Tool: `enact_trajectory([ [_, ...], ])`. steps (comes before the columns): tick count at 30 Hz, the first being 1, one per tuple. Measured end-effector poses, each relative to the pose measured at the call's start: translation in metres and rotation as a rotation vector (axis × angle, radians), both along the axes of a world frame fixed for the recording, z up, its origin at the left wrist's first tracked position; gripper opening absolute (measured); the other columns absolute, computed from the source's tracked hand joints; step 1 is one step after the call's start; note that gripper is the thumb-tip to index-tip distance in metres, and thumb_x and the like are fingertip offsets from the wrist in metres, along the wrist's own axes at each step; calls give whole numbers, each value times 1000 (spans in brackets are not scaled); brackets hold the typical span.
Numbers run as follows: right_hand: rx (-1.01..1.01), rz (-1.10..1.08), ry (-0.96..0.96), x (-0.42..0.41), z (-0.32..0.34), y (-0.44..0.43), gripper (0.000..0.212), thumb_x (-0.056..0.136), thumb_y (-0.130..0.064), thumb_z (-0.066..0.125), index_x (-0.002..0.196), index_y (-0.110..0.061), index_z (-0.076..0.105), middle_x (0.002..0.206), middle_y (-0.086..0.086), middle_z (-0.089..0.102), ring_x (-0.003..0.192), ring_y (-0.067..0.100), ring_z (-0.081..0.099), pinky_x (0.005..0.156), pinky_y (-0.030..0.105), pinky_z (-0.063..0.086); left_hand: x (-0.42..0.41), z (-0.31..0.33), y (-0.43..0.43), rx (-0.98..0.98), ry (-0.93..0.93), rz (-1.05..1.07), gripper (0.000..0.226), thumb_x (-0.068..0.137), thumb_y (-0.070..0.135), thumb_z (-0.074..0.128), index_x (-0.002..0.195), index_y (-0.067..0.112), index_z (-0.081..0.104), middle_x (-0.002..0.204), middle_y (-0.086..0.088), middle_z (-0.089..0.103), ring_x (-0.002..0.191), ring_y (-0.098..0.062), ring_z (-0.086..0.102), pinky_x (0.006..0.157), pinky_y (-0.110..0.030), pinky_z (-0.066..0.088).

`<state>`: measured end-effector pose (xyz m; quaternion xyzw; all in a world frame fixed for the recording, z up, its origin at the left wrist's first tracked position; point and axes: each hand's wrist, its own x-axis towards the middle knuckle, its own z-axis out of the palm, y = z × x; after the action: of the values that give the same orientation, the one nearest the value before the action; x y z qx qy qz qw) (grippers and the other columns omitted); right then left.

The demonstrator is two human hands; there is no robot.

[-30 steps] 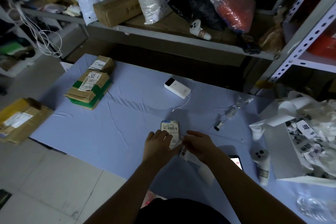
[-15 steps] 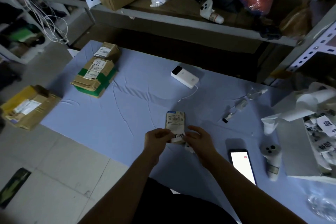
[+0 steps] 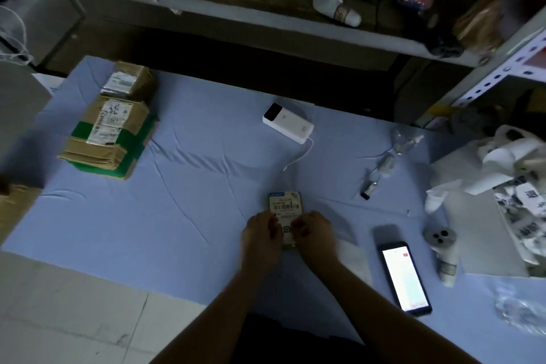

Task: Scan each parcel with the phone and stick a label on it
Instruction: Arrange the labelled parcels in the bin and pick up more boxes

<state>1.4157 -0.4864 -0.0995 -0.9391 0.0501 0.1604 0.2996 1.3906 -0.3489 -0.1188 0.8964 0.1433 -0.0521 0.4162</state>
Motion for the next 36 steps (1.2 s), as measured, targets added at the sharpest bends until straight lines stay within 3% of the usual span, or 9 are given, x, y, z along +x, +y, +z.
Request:
enact_trajectory([
  [4, -191, 62, -14, -7, -5, -3, 19, 96, -40, 61, 105, -31, 76, 114, -9, 54, 85, 11, 60, 68, 27, 49, 1, -5, 6, -58, 33, 6, 34, 81, 32, 78, 110, 25, 62, 99, 6, 64, 83, -12, 62, 70, -29, 53],
  [7, -93, -67, 13, -12, -6, -6, 30, 91, -40, 70, 119, -29, 72, 123, -8, 54, 93, 11, 61, 78, 33, 57, 1, -5, 11, -199, 81, 80, 40, 82, 29, 80, 118, 21, 64, 107, 8, 67, 91, -6, 62, 72, -10, 46],
  [9, 53, -180, 36, -13, -6, -5, 48, 89, -31, 75, 134, -20, 62, 127, -1, 59, 101, 17, 64, 85, 38, 58, 0, -8, 12, -225, 122, 68, 37, 89, 30, 73, 124, 18, 66, 113, 2, 67, 102, -11, 63, 79, -11, 41],
  [15, 184, -121, 39, -16, 2, 1, 37, 90, -15, 72, 126, -16, 67, 113, 1, 75, 95, 9, 69, 73, 13, 52, -8, -9, 16, -350, 178, 106, 32, 99, 21, 61, 127, 6, 67, 118, -12, 69, 103, -20, 67, 85, -27, 55],
  [17, 214, -87, 3, -20, 8, 3, 38, 90, -17, 72, 128, -14, 67, 115, 1, 74, 98, 11, 69, 78, 18, 55, -15, -2, 19, -402, 168, 140, 31, 98, 20, 62, 125, 6, 68, 116, -13, 72, 100, -20, 69, 86, -30, 58],
  [21, 336, 6, -92, -35, 21, 16, 41, 84, -21, 80, 123, -18, 70, 111, -7, 73, 98, 8, 69, 86, 25, 58, -39, 27, 40, -382, 59, 209, 38, 92, 23, 72, 129, 17, 66, 113, -2, 69, 89, -15, 69, 69, -13, 55],
  [25, 499, 91, -57, -59, 32, 55, 44, 83, -22, 82, 125, -21, 69, 110, -5, 75, 97, 8, 71, 86, 29, 60, -83, 57, 80, -305, 33, 285, 48, 87, 24, 77, 133, 21, 63, 111, 4, 64, 80, -11, 63, 55, -11, 48],
  [33, 668, 387, -114, -125, 77, 208, 29, 88, -22, 78, 117, -24, 74, 102, -10, 77, 91, 2, 73, 81, 28, 61, -188, 110, 216, -190, -154, 489, 47, 89, 11, 74, 133, 14, 60, 117, -5, 60, 85, -17, 58, 65, -8, 43],
  [36, 650, 432, -79, -150, 92, 284, 34, 85, -17, 77, 119, -23, 73, 103, -7, 76, 92, 5, 72, 82, 30, 61, -224, 119, 281, -272, -239, 590, 45, 87, 7, 74, 116, 39, 63, 109, 7, 61, 83, -11, 58, 62, -12, 49],
])
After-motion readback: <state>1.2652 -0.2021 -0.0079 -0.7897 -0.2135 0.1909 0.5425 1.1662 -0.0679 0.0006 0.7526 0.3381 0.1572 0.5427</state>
